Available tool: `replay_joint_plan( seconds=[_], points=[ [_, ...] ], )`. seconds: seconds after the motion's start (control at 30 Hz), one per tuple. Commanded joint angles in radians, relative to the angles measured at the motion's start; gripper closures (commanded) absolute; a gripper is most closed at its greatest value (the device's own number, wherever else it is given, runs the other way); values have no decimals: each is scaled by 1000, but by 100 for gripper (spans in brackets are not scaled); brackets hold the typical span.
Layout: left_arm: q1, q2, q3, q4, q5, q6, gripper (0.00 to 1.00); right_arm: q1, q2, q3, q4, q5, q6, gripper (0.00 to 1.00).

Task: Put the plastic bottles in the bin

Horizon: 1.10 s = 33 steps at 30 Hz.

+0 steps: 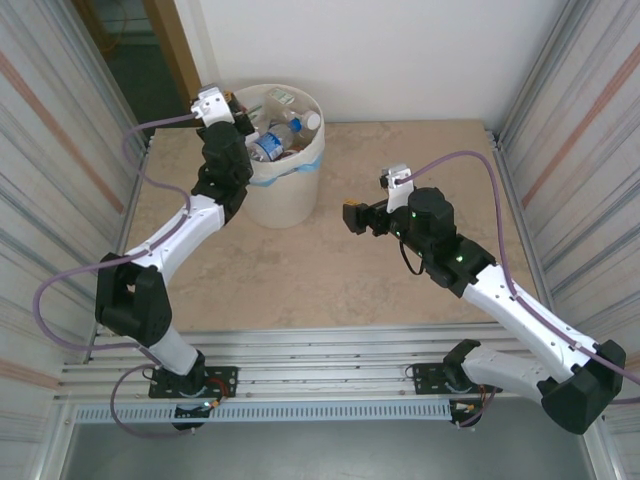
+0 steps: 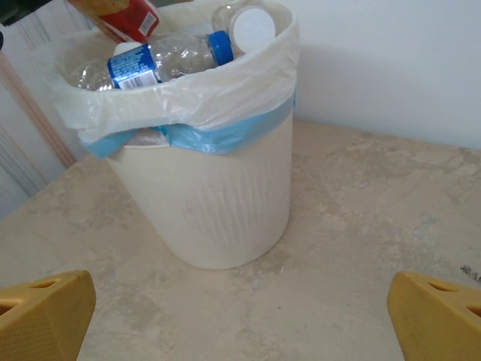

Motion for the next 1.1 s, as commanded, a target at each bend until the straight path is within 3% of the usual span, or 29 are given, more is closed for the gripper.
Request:
replay_joint_plan(
  seconds=[0.0, 0.2, 0.3, 0.53, 0.67, 0.87, 1.07],
  points=[
    [2, 29, -23, -5, -13, -129, 82, -9, -15, -6, 11, -20, 25, 2],
    [5, 57, -1, -35, 23, -195, 60, -10, -3, -4, 12, -26, 31, 2],
    [10, 56, 1, -63, 43, -228, 54, -11, -2, -6, 12, -26, 35, 2],
    [17, 11, -7, -144, 112, -277, 24, -12, 4, -4, 19, -38, 40, 2],
    [21, -36, -2, -203, 157, -302, 14, -14, 7, -4, 21, -37, 42, 2],
    [29, -123, 39, -341, 230, -358, 3, -16, 3, -1, 20, -26, 41, 2],
    [43, -189, 72, -410, 309, -390, 1, -19, -1, 3, 21, -22, 40, 2]
  ],
)
